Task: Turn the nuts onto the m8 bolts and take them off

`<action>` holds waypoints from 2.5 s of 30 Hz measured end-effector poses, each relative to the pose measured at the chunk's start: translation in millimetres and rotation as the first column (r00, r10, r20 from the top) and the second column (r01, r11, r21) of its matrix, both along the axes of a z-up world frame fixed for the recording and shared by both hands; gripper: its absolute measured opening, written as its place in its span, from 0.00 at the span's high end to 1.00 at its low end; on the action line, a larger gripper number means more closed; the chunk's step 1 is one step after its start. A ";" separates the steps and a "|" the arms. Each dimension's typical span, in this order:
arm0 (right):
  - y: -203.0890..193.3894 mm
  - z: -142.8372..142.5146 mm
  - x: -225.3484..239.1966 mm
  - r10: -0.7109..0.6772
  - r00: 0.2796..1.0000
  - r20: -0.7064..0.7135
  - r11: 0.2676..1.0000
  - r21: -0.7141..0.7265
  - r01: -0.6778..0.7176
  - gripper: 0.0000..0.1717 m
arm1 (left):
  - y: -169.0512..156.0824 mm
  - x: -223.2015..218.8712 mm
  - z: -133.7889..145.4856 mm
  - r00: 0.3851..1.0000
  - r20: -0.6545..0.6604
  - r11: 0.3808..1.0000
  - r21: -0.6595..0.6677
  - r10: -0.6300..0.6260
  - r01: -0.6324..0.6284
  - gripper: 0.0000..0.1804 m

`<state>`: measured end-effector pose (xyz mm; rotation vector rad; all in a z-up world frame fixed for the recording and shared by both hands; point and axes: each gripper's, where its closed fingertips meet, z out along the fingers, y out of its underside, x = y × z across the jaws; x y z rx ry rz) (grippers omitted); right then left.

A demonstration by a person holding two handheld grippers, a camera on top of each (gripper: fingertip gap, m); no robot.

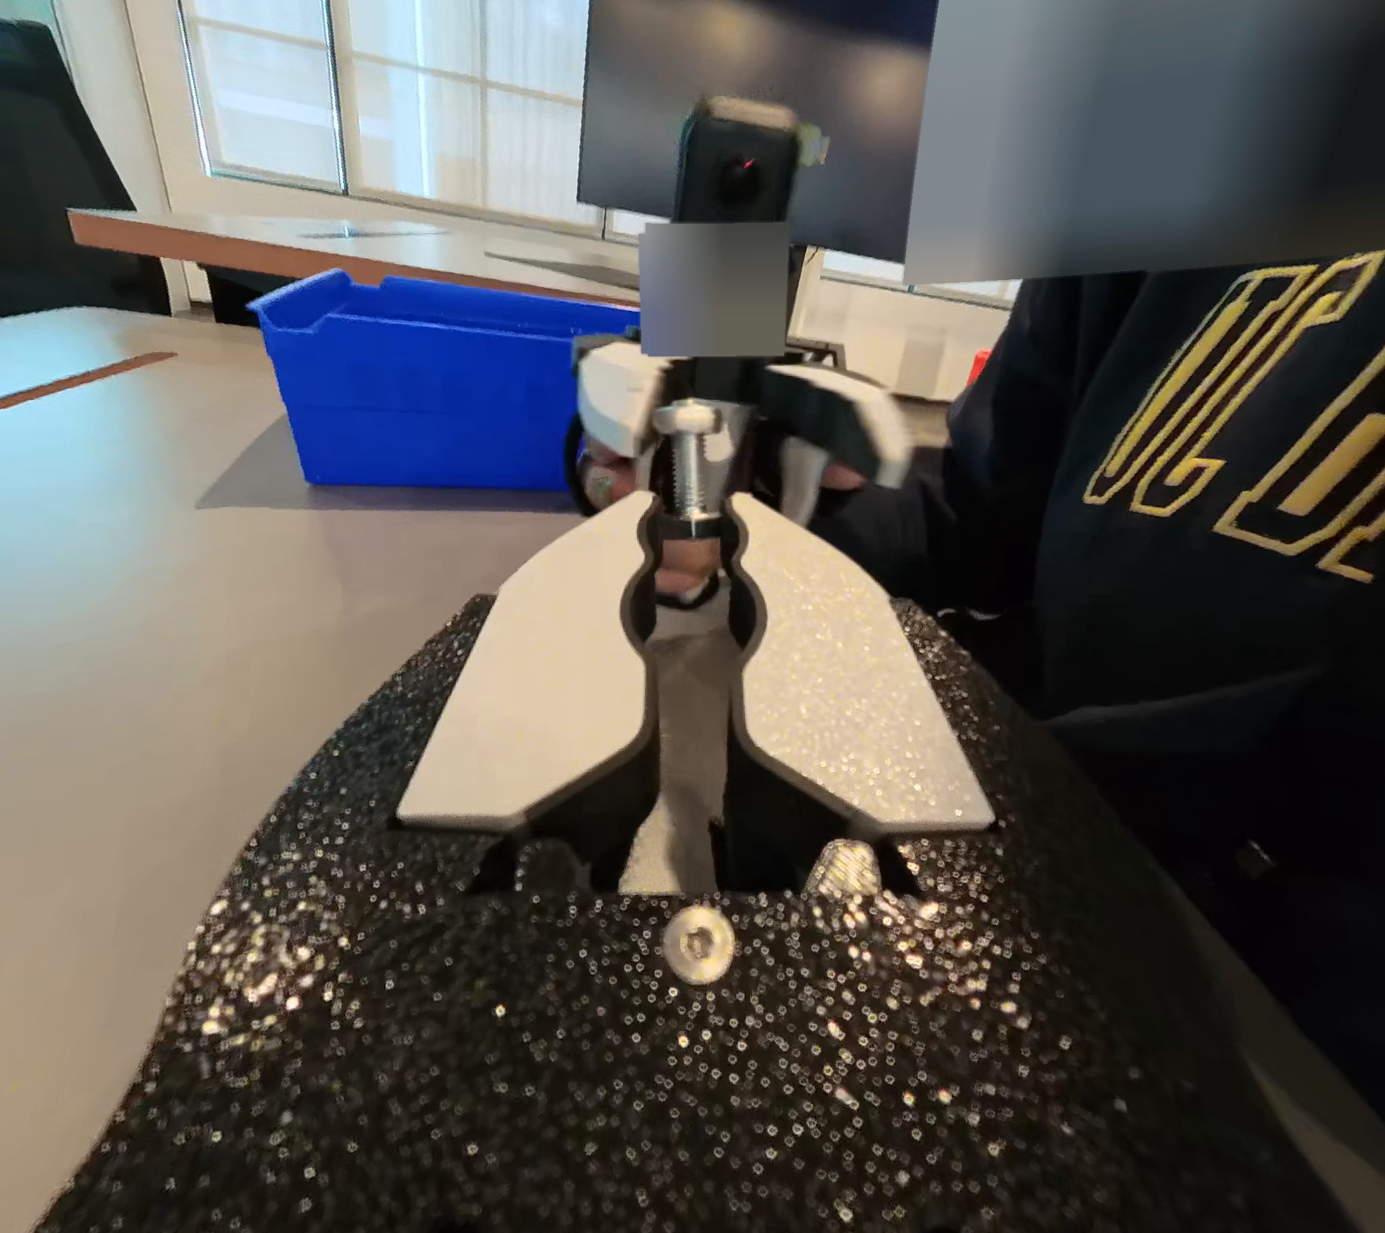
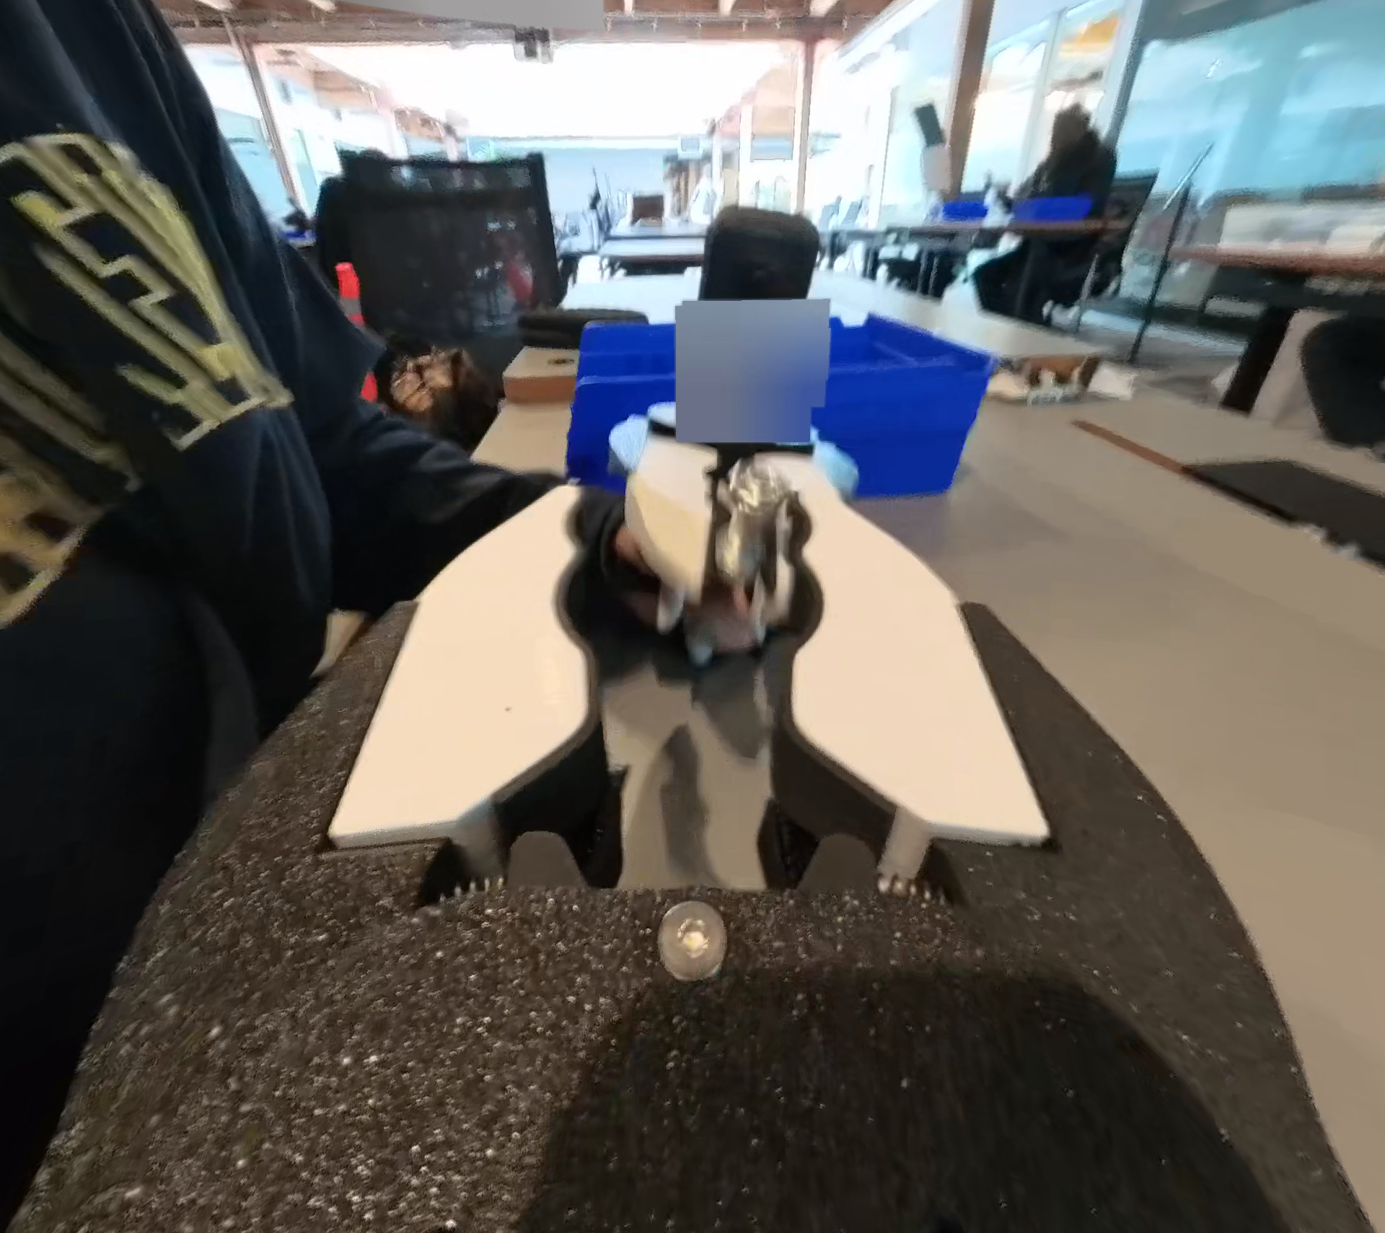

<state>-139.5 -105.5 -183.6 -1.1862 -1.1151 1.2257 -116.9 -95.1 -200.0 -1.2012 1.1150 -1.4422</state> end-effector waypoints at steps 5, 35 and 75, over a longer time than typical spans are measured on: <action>12.1 9.4 30.8 -0.062 0.994 -0.095 0.998 -0.032 0.060 0.74 | 5.0 -3.9 3.4 0.999 0.033 0.999 -0.038 0.009 -0.008 0.92; 14.7 -4.8 5.2 -0.070 0.998 0.008 0.997 -0.022 0.070 0.91 | -4.9 6.6 -6.5 0.998 -0.056 0.999 0.004 -0.033 0.033 0.92; 82.8 -83.4 377.6 -0.295 0.022 0.955 0.304 0.072 0.950 0.85 | 24.4 3.1 0.7 0.982 0.001 0.982 -0.014 0.188 -0.188 0.54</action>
